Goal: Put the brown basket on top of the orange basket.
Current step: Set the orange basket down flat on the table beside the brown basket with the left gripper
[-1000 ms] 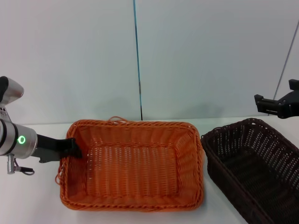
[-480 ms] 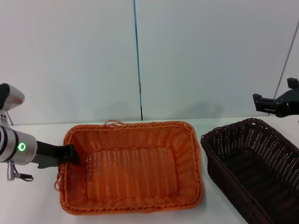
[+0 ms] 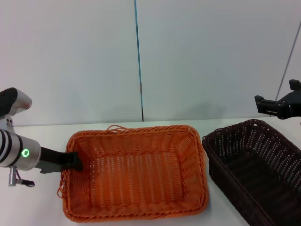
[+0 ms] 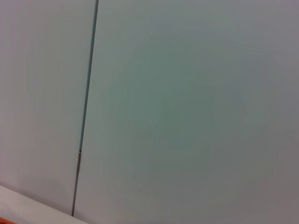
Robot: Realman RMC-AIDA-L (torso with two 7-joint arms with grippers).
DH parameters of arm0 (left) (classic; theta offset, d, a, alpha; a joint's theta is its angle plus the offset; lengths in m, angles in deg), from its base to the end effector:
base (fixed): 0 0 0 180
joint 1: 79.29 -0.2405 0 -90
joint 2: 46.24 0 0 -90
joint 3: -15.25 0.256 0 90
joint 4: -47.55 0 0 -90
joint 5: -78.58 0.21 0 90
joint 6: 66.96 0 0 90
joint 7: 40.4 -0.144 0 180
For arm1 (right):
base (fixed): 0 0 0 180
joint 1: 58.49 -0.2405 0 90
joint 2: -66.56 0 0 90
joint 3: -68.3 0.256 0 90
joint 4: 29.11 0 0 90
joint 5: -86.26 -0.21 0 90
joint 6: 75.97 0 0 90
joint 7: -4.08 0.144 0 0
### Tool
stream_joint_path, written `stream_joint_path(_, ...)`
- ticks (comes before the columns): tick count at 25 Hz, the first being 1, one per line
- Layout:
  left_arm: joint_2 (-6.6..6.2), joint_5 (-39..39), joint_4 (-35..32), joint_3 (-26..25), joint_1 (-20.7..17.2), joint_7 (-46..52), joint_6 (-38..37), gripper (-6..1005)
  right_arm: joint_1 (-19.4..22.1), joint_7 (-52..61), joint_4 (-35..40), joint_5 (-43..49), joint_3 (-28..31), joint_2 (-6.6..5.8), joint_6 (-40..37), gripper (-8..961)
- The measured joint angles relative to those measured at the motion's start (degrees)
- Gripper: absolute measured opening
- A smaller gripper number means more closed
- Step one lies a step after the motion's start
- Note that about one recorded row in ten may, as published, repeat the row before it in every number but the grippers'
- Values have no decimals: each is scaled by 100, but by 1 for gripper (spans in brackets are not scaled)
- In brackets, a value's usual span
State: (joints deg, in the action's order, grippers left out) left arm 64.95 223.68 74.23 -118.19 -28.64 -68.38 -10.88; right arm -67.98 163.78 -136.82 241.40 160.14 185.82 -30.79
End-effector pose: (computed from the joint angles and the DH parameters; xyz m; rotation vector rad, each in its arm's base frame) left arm -0.2657 0.4472 0.0194 -1.9739 -1.6517 -0.1009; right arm 0.1453 0.3550 0.0902 -0.6947 -2.3867 -1.5346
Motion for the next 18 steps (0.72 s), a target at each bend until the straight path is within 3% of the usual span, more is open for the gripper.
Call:
stream_joint_path(11,18,3,18,37,-38,-250,-112,115,-1,0,17,-1,1,0,-1,918)
stream_joint_path(18,118,6,94,37,-38,-460,-90,114,-15,0,31,-2,-8,5,-1,918)
